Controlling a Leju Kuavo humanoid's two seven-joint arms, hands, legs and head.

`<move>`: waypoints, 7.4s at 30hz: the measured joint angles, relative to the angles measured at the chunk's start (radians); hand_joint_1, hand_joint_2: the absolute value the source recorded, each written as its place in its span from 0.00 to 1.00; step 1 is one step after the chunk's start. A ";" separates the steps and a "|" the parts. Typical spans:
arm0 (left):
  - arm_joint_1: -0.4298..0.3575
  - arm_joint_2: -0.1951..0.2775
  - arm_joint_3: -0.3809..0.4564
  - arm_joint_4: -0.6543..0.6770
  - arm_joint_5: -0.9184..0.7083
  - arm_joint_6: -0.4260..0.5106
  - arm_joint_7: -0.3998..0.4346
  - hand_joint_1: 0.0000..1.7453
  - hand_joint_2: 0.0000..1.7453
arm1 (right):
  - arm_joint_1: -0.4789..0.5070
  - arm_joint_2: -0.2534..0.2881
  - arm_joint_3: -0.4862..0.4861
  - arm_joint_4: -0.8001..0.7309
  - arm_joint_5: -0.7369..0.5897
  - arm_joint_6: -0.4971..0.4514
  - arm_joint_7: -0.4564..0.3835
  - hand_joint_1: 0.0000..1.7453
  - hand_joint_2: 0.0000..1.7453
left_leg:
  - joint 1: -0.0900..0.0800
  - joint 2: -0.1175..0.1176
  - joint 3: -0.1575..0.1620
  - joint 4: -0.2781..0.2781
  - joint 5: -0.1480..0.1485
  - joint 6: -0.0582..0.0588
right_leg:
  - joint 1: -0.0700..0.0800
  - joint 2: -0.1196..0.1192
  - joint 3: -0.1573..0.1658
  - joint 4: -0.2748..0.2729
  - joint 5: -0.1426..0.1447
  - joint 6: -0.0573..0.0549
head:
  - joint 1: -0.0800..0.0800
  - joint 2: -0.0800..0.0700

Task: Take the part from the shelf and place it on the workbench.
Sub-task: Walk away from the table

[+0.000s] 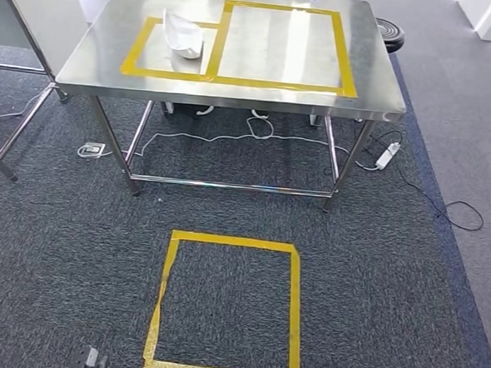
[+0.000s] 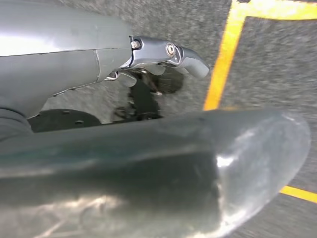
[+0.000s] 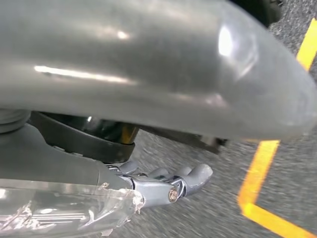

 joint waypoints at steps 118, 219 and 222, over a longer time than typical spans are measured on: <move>-0.006 0.009 -0.196 0.000 -0.458 0.278 -0.032 0.00 0.00 | 0.009 0.010 -0.094 0.025 0.009 0.024 -0.047 0.00 0.00 | 0.004 -0.074 -0.034 0.049 -0.019 0.001 | -0.004 0.055 -0.161 0.164 -0.050 -0.012 | 0.005 0.000; -0.013 -0.028 -0.163 0.000 -0.530 0.321 0.034 0.00 0.00 | 0.018 0.006 -0.079 0.029 -0.012 0.003 -0.039 0.00 0.00 | -0.015 0.038 0.005 0.034 -0.040 -0.019 | 0.003 -0.036 -0.026 -0.055 0.041 -0.038 | -0.002 0.000; -0.017 -0.028 -0.163 0.000 -0.530 0.319 0.034 0.00 0.00 | 0.021 0.008 -0.079 0.029 -0.013 0.005 -0.038 0.00 0.00 | -0.012 0.031 0.007 0.041 -0.053 -0.036 | -0.001 0.001 -0.028 -0.059 0.046 -0.056 | -0.003 0.000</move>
